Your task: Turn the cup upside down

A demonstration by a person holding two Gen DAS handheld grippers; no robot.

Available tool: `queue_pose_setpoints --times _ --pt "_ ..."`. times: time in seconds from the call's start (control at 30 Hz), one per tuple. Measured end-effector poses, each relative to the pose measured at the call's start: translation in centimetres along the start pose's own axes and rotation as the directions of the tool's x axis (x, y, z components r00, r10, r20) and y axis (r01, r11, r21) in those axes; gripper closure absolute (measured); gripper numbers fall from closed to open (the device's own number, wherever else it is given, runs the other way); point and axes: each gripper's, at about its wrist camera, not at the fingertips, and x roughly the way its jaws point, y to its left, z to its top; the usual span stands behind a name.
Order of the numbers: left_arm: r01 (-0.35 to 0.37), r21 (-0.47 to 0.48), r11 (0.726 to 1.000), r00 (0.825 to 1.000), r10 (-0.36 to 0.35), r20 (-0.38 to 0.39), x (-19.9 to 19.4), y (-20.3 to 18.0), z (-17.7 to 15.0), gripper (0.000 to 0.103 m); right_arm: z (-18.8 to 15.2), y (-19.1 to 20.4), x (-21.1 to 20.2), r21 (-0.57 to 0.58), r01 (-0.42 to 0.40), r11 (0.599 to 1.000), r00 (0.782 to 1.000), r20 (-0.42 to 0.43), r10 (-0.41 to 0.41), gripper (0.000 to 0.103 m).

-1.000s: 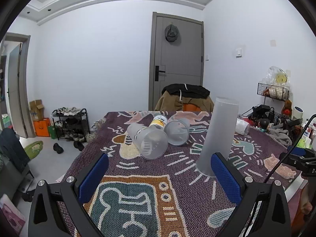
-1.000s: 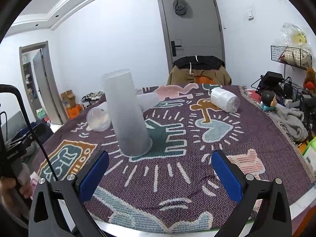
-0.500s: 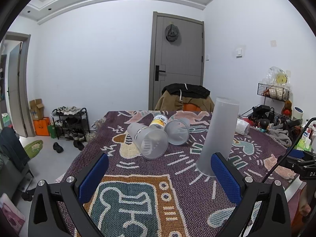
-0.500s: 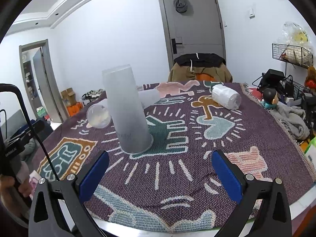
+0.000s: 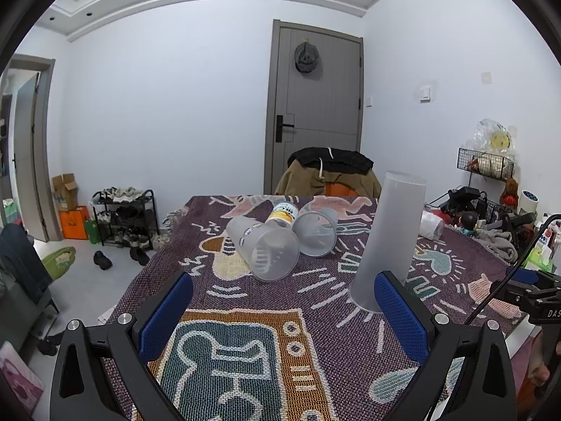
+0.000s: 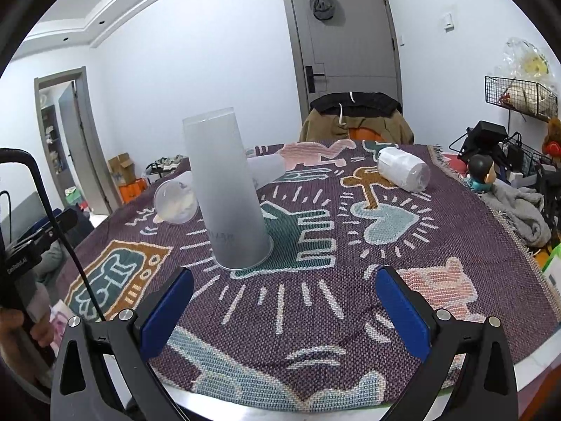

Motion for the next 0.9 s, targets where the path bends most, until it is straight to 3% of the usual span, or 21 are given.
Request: queue_pose_setpoints --times 0.9 --pt "0.001 0.000 1.000 1.000 -0.001 -0.008 0.23 0.18 -0.22 0.000 -0.34 0.10 0.28 -0.002 -0.002 1.000 1.000 -0.010 0.002 0.000"
